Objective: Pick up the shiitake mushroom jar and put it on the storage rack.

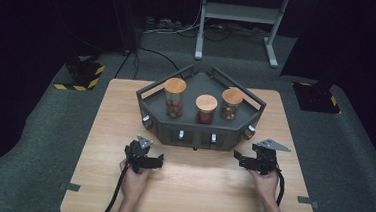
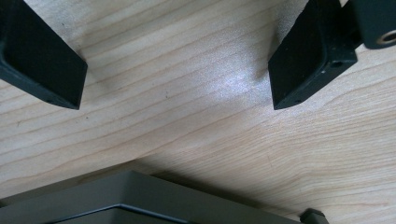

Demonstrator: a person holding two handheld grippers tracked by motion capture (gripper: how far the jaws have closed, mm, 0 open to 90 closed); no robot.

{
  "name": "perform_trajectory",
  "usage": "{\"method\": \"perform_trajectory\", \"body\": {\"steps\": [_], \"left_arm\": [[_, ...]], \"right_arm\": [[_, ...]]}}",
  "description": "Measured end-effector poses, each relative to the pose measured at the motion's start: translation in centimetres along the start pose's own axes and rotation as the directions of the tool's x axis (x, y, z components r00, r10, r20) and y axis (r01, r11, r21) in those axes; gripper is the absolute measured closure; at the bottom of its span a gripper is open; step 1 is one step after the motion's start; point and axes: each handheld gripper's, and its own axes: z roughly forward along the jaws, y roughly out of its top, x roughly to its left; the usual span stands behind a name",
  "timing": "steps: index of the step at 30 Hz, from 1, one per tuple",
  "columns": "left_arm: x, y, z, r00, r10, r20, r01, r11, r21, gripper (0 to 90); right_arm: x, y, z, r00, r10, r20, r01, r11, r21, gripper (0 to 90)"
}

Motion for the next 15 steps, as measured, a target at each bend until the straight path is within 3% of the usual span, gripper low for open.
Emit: {"method": "perform_trajectory", "body": {"steps": [15], "left_arm": [[0.0, 0.0, 0.0, 1.0, 0.0, 0.0, 0.0, 1.0, 0.0, 4.3]], "right_arm": [[0.8, -0.9, 1.5, 0.9984, -0.045, 0.035, 0.043, 0.997, 0.056, 12.3]]}}
